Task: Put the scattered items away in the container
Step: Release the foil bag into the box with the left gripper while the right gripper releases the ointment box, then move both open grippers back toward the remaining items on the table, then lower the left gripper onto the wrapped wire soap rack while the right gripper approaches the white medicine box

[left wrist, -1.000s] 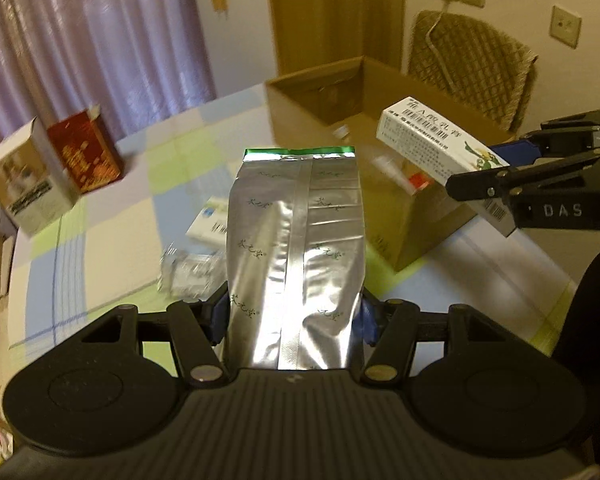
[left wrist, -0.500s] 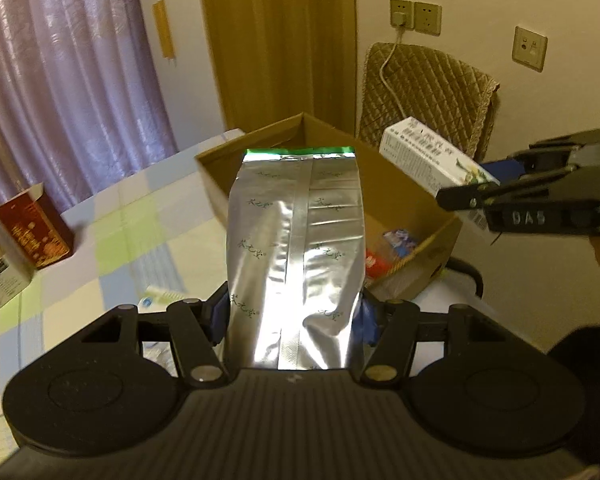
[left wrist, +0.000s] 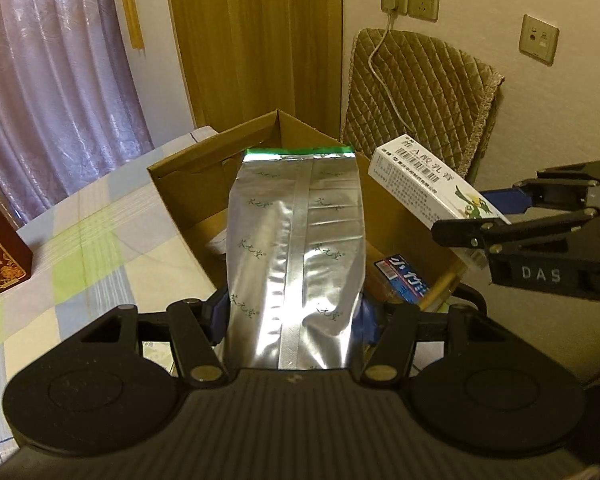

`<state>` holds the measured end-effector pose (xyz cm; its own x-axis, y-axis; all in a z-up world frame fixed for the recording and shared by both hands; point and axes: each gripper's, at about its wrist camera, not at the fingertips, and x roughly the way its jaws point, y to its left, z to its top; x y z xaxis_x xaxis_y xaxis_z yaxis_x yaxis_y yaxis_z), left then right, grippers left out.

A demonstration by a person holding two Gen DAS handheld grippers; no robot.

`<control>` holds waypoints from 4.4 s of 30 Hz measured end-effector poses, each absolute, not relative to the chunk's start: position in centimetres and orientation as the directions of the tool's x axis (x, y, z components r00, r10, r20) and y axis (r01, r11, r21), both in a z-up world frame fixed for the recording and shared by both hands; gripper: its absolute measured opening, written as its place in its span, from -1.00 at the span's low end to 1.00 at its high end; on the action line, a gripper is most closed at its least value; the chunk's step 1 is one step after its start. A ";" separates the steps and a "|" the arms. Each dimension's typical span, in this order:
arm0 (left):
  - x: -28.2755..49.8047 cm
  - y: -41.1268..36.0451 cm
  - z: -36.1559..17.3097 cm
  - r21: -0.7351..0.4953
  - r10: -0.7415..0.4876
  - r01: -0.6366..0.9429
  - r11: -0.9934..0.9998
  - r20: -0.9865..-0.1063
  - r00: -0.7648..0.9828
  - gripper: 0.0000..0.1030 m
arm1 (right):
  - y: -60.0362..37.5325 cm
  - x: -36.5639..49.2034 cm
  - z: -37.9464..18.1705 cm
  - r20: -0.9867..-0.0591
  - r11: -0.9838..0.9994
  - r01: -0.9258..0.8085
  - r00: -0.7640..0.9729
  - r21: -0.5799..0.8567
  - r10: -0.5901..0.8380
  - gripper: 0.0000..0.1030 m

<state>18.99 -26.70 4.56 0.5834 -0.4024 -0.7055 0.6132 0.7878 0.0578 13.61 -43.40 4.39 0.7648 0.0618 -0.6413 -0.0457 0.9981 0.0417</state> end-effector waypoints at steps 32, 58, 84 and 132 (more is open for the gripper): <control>20.2 -22.8 4.7 0.038 -0.391 0.545 0.838 -0.656 0.646 0.35 | -42.4 15.6 3.8 -0.648 0.998 -0.054 0.759 0.041 0.067 -0.21; 18.0 -16.1 3.0 0.034 -0.310 0.457 0.889 -0.689 0.655 0.38 | -43.1 16.4 4.1 -0.626 0.996 0.006 0.778 0.087 0.050 -0.19; 10.1 -1.5 0.0 0.085 -0.111 0.261 0.962 -0.749 0.653 0.44 | -28.3 11.4 7.5 -0.570 0.953 -0.286 0.769 0.097 0.289 0.83; 27.3 -3.4 -11.4 0.045 -0.263 0.473 0.880 -0.783 0.564 0.37 | -18.1 20.4 -8.4 -0.763 0.841 -0.532 0.583 -0.097 0.280 0.83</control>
<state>27.29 -3.40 -11.36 0.5640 -0.2628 -0.7828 0.4729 0.8800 0.0453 20.42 -18.14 -8.38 0.5830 0.2802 -0.7626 -0.5318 0.8412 -0.0975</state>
